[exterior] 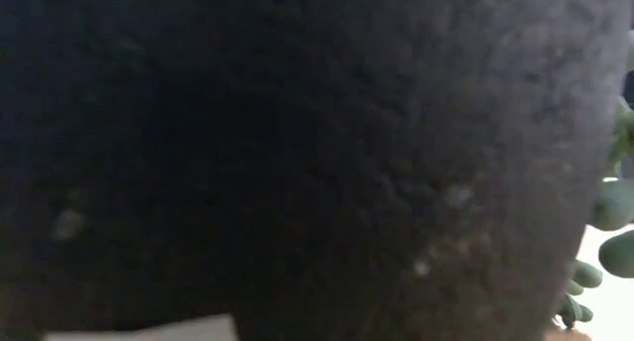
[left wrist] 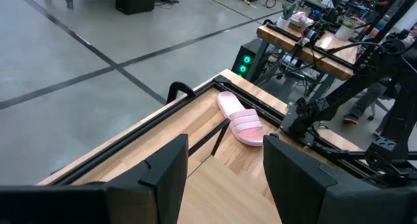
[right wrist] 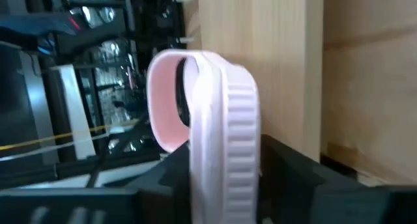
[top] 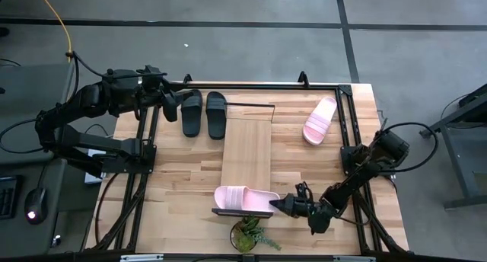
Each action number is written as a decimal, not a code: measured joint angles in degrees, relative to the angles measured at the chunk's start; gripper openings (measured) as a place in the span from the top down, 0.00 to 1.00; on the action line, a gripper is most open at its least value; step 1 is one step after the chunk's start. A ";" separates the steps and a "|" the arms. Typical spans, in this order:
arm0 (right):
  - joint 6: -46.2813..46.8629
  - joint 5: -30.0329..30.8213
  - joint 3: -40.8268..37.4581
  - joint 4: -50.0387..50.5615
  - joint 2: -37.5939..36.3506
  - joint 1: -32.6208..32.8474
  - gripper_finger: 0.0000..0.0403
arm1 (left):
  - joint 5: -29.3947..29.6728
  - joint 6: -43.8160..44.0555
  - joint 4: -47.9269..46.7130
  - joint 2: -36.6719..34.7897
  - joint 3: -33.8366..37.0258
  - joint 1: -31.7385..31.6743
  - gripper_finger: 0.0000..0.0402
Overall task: Pick and place slides into the shelf
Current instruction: Put the bottom pink slides on the shelf, then put the pink slides on the shelf
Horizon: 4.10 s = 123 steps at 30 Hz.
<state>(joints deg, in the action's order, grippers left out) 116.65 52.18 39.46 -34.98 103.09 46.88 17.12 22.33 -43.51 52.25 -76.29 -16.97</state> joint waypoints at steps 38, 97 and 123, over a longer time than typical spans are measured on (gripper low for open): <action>3.80 -10.70 -0.09 4.21 0.00 -3.88 0.38 | 0.39 0.04 0.11 0.00 0.00 -0.02 0.54; 2.67 -4.28 -0.11 73.51 -46.37 -3.24 0.38 | 1.49 -1.07 0.07 0.20 0.00 0.00 0.54; -13.15 -13.80 -0.11 93.30 -73.15 -20.58 0.38 | 0.04 3.02 2.82 6.52 0.02 0.09 0.54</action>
<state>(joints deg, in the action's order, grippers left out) 103.50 38.37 39.35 58.31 29.94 26.30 17.17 25.34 -40.69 58.77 -76.27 -16.88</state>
